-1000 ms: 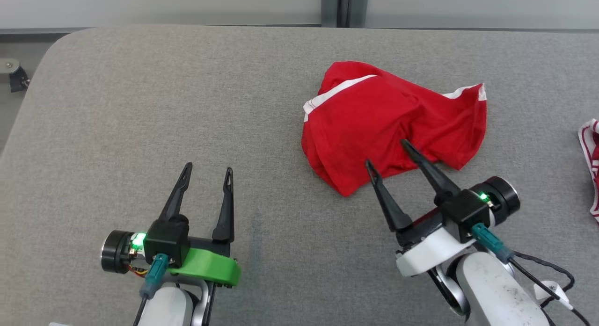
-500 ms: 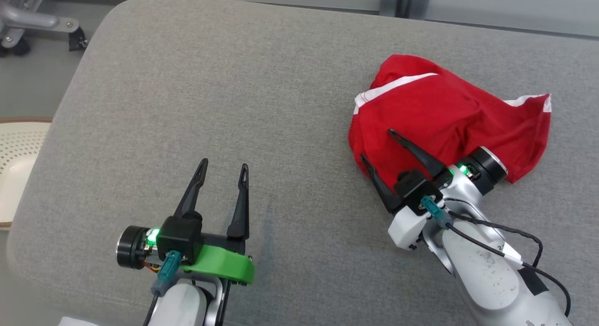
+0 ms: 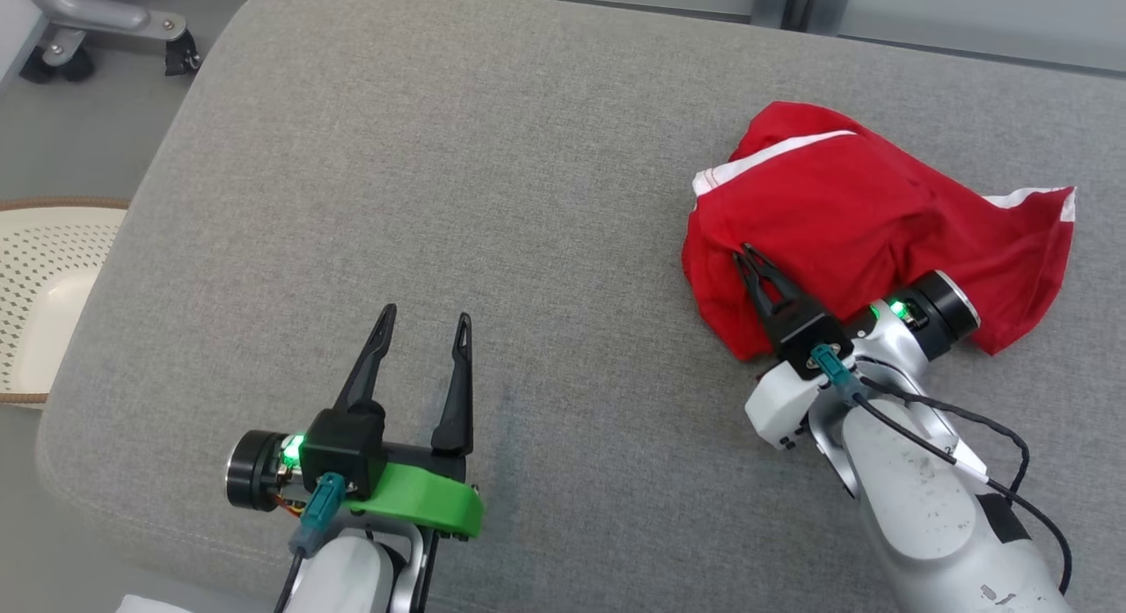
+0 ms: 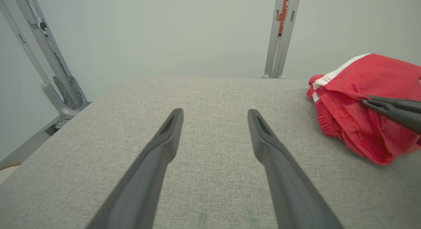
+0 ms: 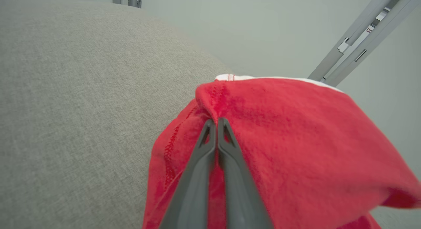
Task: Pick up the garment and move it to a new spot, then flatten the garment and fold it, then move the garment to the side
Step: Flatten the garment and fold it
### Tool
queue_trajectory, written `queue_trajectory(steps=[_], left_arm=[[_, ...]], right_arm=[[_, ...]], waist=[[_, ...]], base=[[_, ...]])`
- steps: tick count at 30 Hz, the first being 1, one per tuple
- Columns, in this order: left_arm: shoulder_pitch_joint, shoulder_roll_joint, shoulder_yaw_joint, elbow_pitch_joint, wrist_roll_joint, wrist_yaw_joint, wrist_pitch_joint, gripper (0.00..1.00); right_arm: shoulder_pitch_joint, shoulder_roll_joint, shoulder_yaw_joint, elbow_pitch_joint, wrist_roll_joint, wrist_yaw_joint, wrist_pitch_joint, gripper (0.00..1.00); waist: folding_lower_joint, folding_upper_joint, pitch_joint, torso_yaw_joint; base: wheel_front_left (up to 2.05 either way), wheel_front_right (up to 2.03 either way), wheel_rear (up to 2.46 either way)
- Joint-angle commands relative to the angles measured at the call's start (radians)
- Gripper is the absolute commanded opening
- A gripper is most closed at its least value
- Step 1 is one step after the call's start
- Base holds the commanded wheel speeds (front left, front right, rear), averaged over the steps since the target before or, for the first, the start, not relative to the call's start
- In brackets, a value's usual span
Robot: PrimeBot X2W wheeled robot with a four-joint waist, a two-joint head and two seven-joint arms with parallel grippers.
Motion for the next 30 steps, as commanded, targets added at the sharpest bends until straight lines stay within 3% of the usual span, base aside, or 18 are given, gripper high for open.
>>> queue_trajectory(steps=[1, 9, 14, 21, 27, 28, 29, 30], left_arm=[[-0.004, 0.001, 0.000, 0.003, 0.002, -0.004, -0.003, 1.00], [0.014, 0.001, 0.023, 0.010, 0.011, -0.009, -0.003, 1.00], [0.037, 0.001, 0.054, 0.011, 0.021, -0.016, -0.003, 1.00], [0.030, 0.002, 0.081, 0.007, 0.034, -0.029, -0.003, 1.00], [-0.002, 0.001, 0.082, 0.017, 0.047, -0.044, -0.003, 1.00], [-0.005, 0.001, 0.081, 0.020, 0.050, -0.047, -0.003, 1.00], [-0.010, 0.002, 0.082, 0.023, 0.053, -0.046, -0.003, 1.00], [-0.014, 0.002, 0.083, 0.024, 0.052, -0.047, -0.003, 1.00]], right_arm=[[-0.024, 0.003, 0.000, -0.016, 0.015, -0.002, -0.010, 0.00], [-0.078, 0.014, 0.075, -0.205, 0.202, -0.002, -0.014, 0.00], [0.002, -0.034, 0.072, -0.336, 0.299, -0.002, -0.006, 0.00], [0.248, -0.190, -0.016, -0.532, 0.417, -0.002, 0.069, 0.00], [0.321, -0.290, -0.128, -0.474, 0.473, -0.002, 0.060, 0.00], [0.319, -0.295, -0.145, -0.448, 0.468, -0.002, 0.058, 0.19], [0.315, -0.295, -0.165, -0.411, 0.468, -0.002, 0.064, 1.00], [0.309, -0.301, -0.178, -0.383, 0.453, -0.002, 0.069, 1.00]], waist=[[0.0000, 0.0000, -0.008, -0.012], [0.0000, 0.0000, -0.043, -0.066], [0.0000, 0.0000, -0.063, -0.133], [0.0000, 0.0000, -0.050, -0.247], [0.0000, 0.0000, -0.031, -0.322], [0.0000, 0.0000, -0.029, -0.329], [0.0000, 0.0000, -0.027, -0.336], [0.0000, 0.0000, -0.025, -0.341]], base=[[0.00, 0.00, 0.00], [0.00, 0.00, 0.00], [0.00, 0.00, 0.00], [0.00, 0.00, 0.00], [0.00, 0.00, 0.00], [0.00, 0.00, 0.00], [0.00, 0.00, 0.00], [0.00, 0.00, 0.00]])
